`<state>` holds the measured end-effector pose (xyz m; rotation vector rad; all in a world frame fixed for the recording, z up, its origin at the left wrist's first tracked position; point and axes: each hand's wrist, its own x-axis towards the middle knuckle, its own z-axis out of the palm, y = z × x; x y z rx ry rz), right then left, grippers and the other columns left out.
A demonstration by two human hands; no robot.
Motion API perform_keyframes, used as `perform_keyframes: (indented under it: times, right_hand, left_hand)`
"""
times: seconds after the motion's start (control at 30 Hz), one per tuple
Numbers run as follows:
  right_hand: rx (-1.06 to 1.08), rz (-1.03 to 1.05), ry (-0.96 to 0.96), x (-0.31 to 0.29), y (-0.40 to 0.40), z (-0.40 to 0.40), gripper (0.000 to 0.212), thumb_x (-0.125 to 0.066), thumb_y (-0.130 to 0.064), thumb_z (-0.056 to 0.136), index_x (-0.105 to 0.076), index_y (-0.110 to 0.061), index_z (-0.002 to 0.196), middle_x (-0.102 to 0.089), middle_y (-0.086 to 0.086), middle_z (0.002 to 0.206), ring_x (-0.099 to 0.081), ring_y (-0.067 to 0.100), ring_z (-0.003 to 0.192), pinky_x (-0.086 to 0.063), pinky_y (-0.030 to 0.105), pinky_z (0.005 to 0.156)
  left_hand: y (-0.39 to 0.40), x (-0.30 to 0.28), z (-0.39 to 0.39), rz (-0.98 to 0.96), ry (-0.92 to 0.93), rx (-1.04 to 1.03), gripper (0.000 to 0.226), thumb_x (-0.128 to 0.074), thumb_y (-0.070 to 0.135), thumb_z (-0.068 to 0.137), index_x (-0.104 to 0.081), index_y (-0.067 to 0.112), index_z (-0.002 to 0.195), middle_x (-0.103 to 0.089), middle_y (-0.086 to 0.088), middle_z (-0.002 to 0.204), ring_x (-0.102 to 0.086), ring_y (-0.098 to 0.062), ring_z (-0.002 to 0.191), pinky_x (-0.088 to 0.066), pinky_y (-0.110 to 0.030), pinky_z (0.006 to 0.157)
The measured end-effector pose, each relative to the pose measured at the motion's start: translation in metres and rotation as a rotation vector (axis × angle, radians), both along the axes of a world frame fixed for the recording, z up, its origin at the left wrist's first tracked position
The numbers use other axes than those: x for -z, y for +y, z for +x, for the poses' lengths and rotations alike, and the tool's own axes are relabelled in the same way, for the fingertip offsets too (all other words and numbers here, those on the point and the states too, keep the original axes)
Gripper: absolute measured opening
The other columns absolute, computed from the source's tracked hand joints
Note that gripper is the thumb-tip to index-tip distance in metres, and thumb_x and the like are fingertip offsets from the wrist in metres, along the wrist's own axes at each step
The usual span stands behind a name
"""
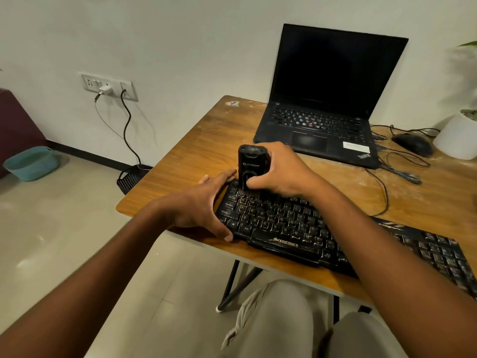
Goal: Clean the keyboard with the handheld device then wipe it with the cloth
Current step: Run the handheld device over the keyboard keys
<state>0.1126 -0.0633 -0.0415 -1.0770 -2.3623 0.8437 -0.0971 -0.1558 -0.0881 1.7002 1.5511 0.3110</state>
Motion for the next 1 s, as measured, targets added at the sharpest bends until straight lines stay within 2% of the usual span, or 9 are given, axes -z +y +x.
perform_keyframes:
  times: [0.1,0.2,0.33,0.47,0.6,0.7,0.8,0.9,1.0]
  right_hand:
    - [0.031,0.031,-0.021,0.007,0.010,-0.003,0.042,-0.085,-0.021,0.066,-0.067,-0.023,0.103,-0.071,-0.005,0.094,-0.068,0.014,0.088,-0.059,0.034,0.072]
    - [0.081,0.074,-0.040,0.009,0.020,-0.002,0.047,-0.082,-0.032,0.059,-0.066,-0.027,0.103,-0.069,-0.007,0.093,-0.064,0.019,0.092,-0.058,0.036,0.073]
    - [0.104,0.022,0.083,0.009,0.018,0.006,0.037,-0.085,-0.017,0.067,-0.065,-0.019,0.098,-0.070,-0.003,0.090,-0.066,0.011,0.084,-0.055,0.030,0.068]
    - [-0.008,-0.035,0.076,0.007,0.005,0.001,0.037,-0.084,-0.016,0.070,-0.067,-0.017,0.103,-0.072,0.000,0.094,-0.070,0.019,0.089,-0.060,0.036,0.074]
    - [0.074,0.082,0.003,0.014,0.015,-0.004,0.037,-0.083,-0.024,0.067,-0.065,-0.022,0.098,-0.067,-0.004,0.089,-0.065,0.019,0.087,-0.052,0.027,0.063]
    - [0.101,0.129,-0.009,0.013,0.021,-0.005,0.040,-0.081,-0.032,0.062,-0.064,-0.028,0.097,-0.066,-0.004,0.091,-0.061,0.022,0.092,-0.047,0.027,0.064]
    - [0.039,0.128,0.018,0.001,0.014,-0.012,0.037,-0.084,-0.027,0.065,-0.064,-0.025,0.095,-0.066,-0.003,0.089,-0.061,0.016,0.084,-0.049,0.027,0.063]
    - [-0.042,0.111,-0.039,-0.003,0.007,-0.016,0.034,-0.085,-0.024,0.068,-0.061,-0.029,0.092,-0.066,-0.006,0.085,-0.062,0.014,0.080,-0.049,0.027,0.063]
    - [-0.040,0.112,-0.126,-0.004,0.013,-0.007,0.039,-0.087,-0.025,0.066,-0.062,-0.029,0.096,-0.067,-0.007,0.089,-0.062,0.015,0.085,-0.050,0.028,0.066]
  left_hand:
    - [0.000,-0.001,0.001,-0.002,-0.012,0.005,0.150,-0.101,0.040,0.050,0.004,0.053,0.157,-0.016,0.002,0.166,0.003,-0.030,0.155,-0.012,-0.054,0.126]
    - [0.000,-0.002,0.001,-0.010,-0.017,0.004,0.150,-0.101,0.040,0.050,0.003,0.054,0.157,-0.010,0.001,0.167,-0.004,-0.035,0.154,-0.018,-0.056,0.125]
    - [0.001,0.000,0.000,-0.010,-0.034,0.020,0.150,-0.101,0.043,0.049,0.003,0.056,0.156,-0.013,0.008,0.164,-0.006,-0.035,0.154,-0.021,-0.057,0.124]
    - [0.001,0.002,0.000,0.009,-0.024,0.024,0.150,-0.101,0.040,0.051,0.004,0.050,0.158,-0.025,0.019,0.147,-0.010,-0.033,0.153,-0.021,-0.056,0.124]
    - [0.001,0.000,0.001,-0.013,-0.040,0.014,0.151,-0.101,0.040,0.049,0.002,0.053,0.157,-0.019,0.010,0.160,-0.009,-0.034,0.153,-0.023,-0.057,0.123]
    - [-0.001,-0.001,0.001,-0.023,-0.042,0.008,0.151,-0.101,0.041,0.048,0.002,0.054,0.157,-0.016,0.008,0.163,-0.007,-0.034,0.154,-0.022,-0.056,0.124]
    - [-0.001,0.000,-0.001,-0.010,-0.069,0.019,0.150,-0.102,0.041,0.047,0.001,0.054,0.156,-0.030,0.027,0.138,-0.014,-0.034,0.152,-0.027,-0.057,0.122]
    - [0.000,0.000,0.000,0.009,-0.070,0.032,0.146,-0.101,0.036,0.051,-0.001,0.049,0.157,-0.025,0.041,0.120,-0.016,-0.035,0.150,-0.025,-0.058,0.122]
    - [-0.002,-0.001,0.000,-0.009,-0.070,0.020,0.149,-0.101,0.038,0.049,0.001,0.053,0.157,-0.028,0.026,0.141,-0.012,-0.034,0.152,-0.024,-0.057,0.123]
